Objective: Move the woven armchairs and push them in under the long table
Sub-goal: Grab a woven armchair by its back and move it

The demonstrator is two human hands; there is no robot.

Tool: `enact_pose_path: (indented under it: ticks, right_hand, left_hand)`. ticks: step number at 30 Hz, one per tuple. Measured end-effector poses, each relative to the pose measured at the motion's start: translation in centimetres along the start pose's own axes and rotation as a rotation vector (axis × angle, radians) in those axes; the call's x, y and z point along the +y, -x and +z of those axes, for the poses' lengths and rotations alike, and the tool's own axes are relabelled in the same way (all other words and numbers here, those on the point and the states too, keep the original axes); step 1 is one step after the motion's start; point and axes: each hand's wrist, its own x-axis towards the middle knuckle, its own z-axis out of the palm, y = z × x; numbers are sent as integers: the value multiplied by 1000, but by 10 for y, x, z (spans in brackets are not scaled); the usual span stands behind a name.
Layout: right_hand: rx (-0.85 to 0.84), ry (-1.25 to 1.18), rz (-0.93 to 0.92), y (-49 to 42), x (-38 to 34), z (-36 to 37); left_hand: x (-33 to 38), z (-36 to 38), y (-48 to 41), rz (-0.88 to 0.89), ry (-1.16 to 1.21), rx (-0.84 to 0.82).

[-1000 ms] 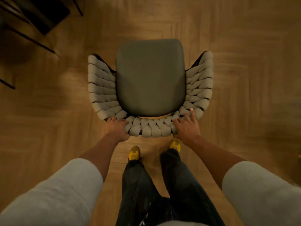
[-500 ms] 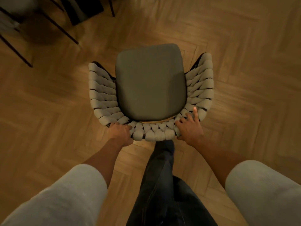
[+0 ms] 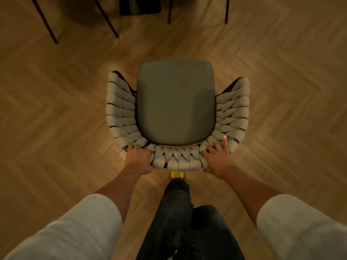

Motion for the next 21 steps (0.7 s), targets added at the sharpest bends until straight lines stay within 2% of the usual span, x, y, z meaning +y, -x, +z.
enact_pose_path:
  ticks: [9, 15, 21]
  right_hand:
    - [-22, 33, -125, -10, 24, -10]
    - [34, 23, -143, -55, 88, -47]
    - [17, 85, -203, -109, 138, -84]
  left_hand:
    - [7, -16, -4, -31, 62, -12]
    - [21, -59, -42, -80, 149, 26]
    - [23, -99, -86, -153, 204, 28]
